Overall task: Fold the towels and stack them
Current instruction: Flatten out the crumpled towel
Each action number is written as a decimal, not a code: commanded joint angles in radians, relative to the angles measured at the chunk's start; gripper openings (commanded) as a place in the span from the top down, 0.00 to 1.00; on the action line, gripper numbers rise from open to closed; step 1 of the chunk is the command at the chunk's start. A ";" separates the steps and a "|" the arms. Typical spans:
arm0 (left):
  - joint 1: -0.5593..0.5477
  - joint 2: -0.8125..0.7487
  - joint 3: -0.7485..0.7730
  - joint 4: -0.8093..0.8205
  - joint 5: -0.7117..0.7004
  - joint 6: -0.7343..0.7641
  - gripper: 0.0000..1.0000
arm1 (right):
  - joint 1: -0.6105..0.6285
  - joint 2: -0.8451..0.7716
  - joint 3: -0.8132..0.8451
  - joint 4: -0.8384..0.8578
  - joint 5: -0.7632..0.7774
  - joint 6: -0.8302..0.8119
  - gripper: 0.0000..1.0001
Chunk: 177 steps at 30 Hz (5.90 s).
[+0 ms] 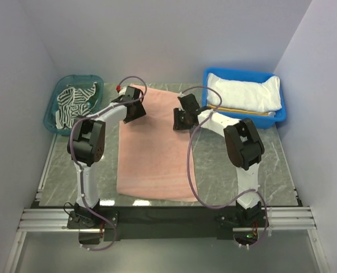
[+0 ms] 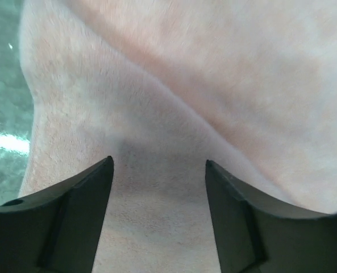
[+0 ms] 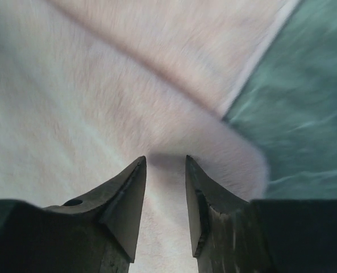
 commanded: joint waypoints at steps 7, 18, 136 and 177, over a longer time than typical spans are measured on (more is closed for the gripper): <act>-0.008 -0.492 -0.315 0.108 0.039 0.003 0.12 | 0.073 -0.349 -0.212 0.050 0.050 -0.090 0.50; -0.231 -0.697 -0.736 0.041 0.001 -0.149 0.40 | 0.262 -0.497 -0.579 0.153 -0.008 0.082 0.51; 0.436 -1.086 -0.716 -0.066 0.082 0.175 0.01 | 0.796 -0.016 -0.004 0.153 0.425 -0.392 0.76; 0.443 -1.082 -0.718 -0.061 0.094 0.178 0.01 | 0.833 -0.018 -0.087 0.035 -0.003 -0.392 0.76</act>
